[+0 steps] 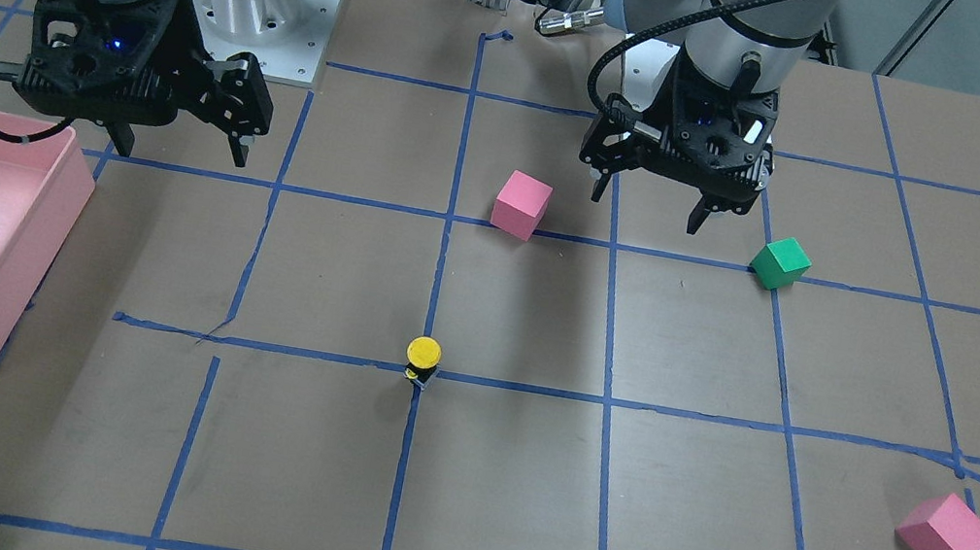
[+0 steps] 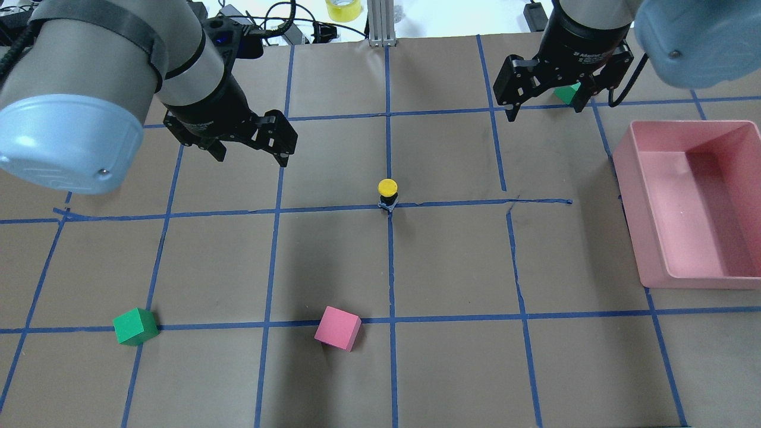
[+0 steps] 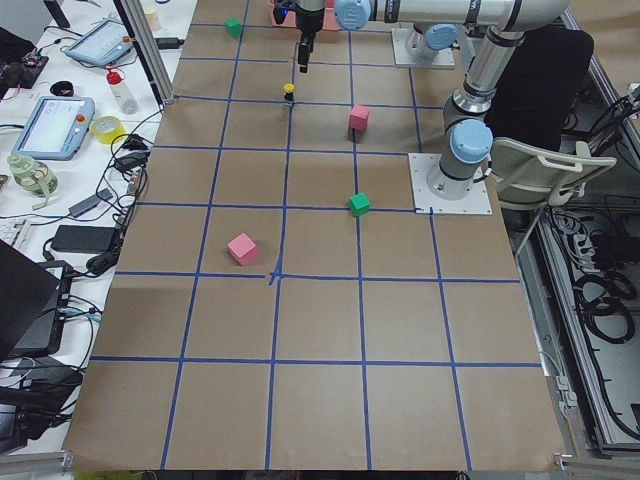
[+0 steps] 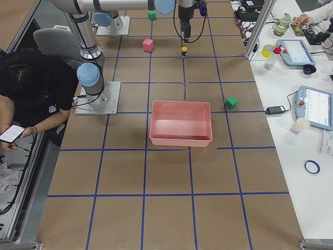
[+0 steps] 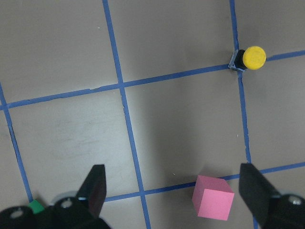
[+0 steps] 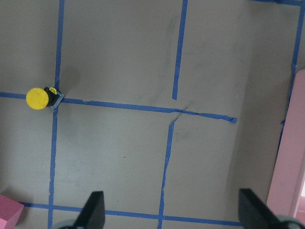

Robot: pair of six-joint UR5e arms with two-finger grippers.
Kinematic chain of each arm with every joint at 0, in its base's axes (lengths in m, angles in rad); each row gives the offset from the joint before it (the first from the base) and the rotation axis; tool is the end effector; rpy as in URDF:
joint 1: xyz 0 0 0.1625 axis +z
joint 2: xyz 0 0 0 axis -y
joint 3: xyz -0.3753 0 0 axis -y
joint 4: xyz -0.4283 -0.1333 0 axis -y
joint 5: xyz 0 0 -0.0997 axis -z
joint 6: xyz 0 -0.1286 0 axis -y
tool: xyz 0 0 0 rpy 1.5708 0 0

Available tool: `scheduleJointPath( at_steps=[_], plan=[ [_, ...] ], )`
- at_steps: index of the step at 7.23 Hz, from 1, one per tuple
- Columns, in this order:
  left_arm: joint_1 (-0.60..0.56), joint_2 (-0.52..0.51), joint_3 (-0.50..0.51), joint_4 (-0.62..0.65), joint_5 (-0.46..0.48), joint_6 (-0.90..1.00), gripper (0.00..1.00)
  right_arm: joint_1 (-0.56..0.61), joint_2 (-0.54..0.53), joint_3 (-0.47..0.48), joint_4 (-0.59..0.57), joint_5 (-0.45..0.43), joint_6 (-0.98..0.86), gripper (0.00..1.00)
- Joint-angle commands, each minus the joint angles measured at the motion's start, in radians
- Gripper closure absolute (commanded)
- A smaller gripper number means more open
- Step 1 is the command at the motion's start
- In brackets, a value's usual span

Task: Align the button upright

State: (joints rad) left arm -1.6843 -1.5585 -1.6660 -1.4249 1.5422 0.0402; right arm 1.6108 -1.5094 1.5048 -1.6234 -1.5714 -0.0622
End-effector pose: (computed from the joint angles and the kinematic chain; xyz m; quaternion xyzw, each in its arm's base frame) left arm -0.1961 -0.5109 0.3803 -0.0772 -0.9964 0.0309 0.0154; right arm 0.1554 -0.5524 0.4164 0.0511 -0.9983 0.0286 0.0006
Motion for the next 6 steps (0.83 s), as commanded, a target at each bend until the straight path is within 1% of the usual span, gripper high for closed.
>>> scheduleJointPath(
  at_steps=[1,3,6],
  plan=[
    [0.001,0.001,-0.008,-0.012,0.005,0.003,0.00,-0.003,0.000,0.000,-0.012,-0.004,0.001,0.00],
    [0.005,0.012,0.000,-0.020,0.044,0.003,0.00,-0.018,0.000,0.000,-0.007,-0.004,-0.001,0.00],
    [0.018,0.020,-0.004,-0.029,0.044,0.003,0.00,-0.019,0.000,0.000,-0.007,-0.004,0.001,0.00]
  ],
)
